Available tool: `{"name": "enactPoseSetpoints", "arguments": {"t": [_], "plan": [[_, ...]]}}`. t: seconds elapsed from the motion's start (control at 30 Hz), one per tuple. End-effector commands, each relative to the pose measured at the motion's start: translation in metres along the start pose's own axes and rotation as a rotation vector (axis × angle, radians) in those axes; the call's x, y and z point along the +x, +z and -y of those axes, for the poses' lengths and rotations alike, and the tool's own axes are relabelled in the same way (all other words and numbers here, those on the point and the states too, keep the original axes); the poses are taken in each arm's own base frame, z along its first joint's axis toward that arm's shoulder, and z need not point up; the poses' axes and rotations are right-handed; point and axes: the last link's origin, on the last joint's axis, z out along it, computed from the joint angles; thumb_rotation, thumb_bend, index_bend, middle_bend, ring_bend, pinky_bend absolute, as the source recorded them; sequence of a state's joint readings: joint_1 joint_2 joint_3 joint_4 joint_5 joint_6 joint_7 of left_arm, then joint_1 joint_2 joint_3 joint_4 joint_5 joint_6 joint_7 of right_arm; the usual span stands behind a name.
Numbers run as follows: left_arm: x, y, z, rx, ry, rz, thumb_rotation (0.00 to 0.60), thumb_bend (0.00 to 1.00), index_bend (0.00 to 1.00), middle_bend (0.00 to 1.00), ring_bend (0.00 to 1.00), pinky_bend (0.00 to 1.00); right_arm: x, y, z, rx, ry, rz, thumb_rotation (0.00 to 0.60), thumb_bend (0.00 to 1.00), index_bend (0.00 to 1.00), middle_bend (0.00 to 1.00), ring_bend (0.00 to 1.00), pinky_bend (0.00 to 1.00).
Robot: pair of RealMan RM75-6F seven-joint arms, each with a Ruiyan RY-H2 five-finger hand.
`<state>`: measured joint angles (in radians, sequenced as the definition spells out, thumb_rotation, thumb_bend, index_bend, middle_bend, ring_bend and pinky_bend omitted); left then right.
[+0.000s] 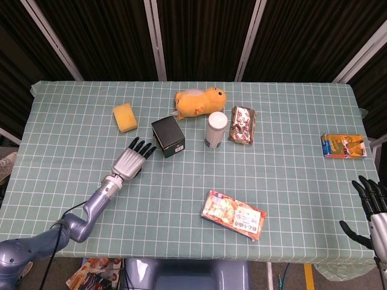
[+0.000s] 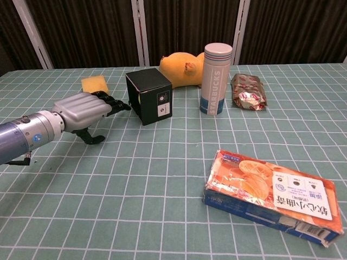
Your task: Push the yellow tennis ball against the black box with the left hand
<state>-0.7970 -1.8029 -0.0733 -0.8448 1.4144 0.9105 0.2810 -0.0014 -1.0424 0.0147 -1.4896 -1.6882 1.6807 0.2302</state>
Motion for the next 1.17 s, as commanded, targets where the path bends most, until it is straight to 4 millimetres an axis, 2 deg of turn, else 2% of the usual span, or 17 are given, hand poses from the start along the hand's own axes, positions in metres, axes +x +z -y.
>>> {"name": "enactPoseSetpoints", "arguments": {"t": [0.03,0.07,0.17,0.2,0.33,0.47,0.57,0.8,0.87,1.0,1.17], "plan": [[0.004,-0.008,-0.001,-0.007,-0.01,-0.034,0.6,0.27,0.03,0.06,0.05,0.02,0.001,-0.001,0.0,0.002,0.004,-0.002,0.6,0.27,0.0,0.0,0.0,0.0],[0.005,-0.012,-0.001,-0.003,-0.022,-0.047,0.6,0.27,0.02,0.06,0.05,0.02,0.001,-0.001,-0.001,0.001,0.001,-0.002,0.6,0.27,0.0,0.0,0.0,0.0],[0.005,-0.043,-0.007,0.003,-0.055,-0.057,0.6,0.25,0.0,0.06,0.05,0.02,0.001,0.002,-0.001,0.008,0.005,-0.026,0.6,0.27,0.0,0.0,0.0,0.0],[0.008,-0.072,-0.012,0.006,-0.068,-0.076,0.6,0.23,0.0,0.06,0.05,0.02,0.0,0.002,-0.001,0.005,0.003,-0.035,0.6,0.27,0.0,0.0,0.0,0.0],[0.026,-0.143,-0.013,0.053,-0.105,-0.088,0.6,0.18,0.0,0.06,0.05,0.02,-0.001,0.001,-0.001,0.006,0.0,-0.041,0.6,0.27,0.0,0.0,0.0,0.0],[0.026,-0.192,-0.001,0.141,-0.172,-0.024,0.6,0.17,0.0,0.06,0.05,0.02,-0.002,-0.002,0.003,0.03,0.007,-0.038,0.6,0.27,0.0,0.0,0.0,0.0],[0.029,-0.219,0.006,0.202,-0.229,-0.037,0.6,0.16,0.0,0.06,0.05,0.02,0.0,-0.005,0.005,0.037,0.02,-0.046,0.6,0.27,0.0,0.0,0.0,0.0],[0.051,-0.27,0.035,0.349,-0.291,-0.195,0.6,0.1,0.0,0.06,0.05,0.02,-0.012,0.006,0.003,-0.003,-0.035,-0.042,0.6,0.27,0.0,0.0,0.0,0.0],[0.048,-0.28,0.038,0.338,-0.286,-0.224,0.6,0.09,0.0,0.05,0.05,0.02,-0.017,0.009,0.003,-0.023,-0.068,-0.027,0.6,0.27,0.0,0.0,0.0,0.0],[0.046,-0.285,0.046,0.298,-0.29,-0.218,0.6,0.09,0.0,0.05,0.05,0.02,-0.025,0.013,0.01,-0.019,-0.114,-0.001,0.6,0.27,0.0,0.0,0.0,0.0],[0.047,-0.283,0.053,0.282,-0.3,-0.233,0.6,0.09,0.0,0.05,0.05,0.02,-0.031,0.015,0.017,0.005,-0.128,0.023,0.6,0.27,0.0,0.0,0.0,0.0]]}}
